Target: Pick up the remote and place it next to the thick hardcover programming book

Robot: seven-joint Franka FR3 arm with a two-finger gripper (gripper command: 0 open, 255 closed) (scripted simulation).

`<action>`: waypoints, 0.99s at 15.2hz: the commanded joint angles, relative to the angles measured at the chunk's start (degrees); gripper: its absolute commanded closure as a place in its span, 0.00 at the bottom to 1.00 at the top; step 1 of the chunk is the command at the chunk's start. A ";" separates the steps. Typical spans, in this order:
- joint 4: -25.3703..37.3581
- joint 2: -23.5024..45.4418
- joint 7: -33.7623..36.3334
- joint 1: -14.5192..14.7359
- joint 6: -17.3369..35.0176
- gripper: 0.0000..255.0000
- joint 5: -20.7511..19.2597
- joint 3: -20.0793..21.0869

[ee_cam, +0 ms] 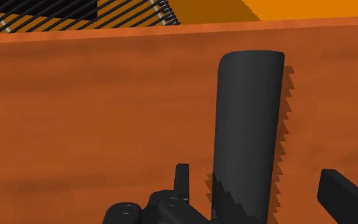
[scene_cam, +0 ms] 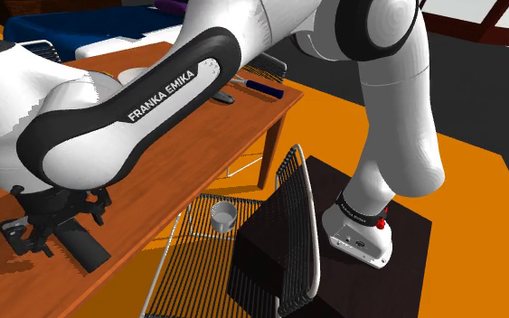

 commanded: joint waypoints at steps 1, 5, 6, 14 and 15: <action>0.00 0.00 0.00 0.00 0.00 0.00 0.00 0.00; 0.96 -1.97 -0.64 -0.60 -2.77 0.00 1.08 0.71; 1.57 -2.88 -0.95 -0.86 -4.21 0.00 1.59 1.03; 2.12 -3.56 -1.19 -1.04 -5.37 0.00 1.99 1.26; 2.12 -3.55 -1.19 -1.04 -5.36 0.00 1.99 1.26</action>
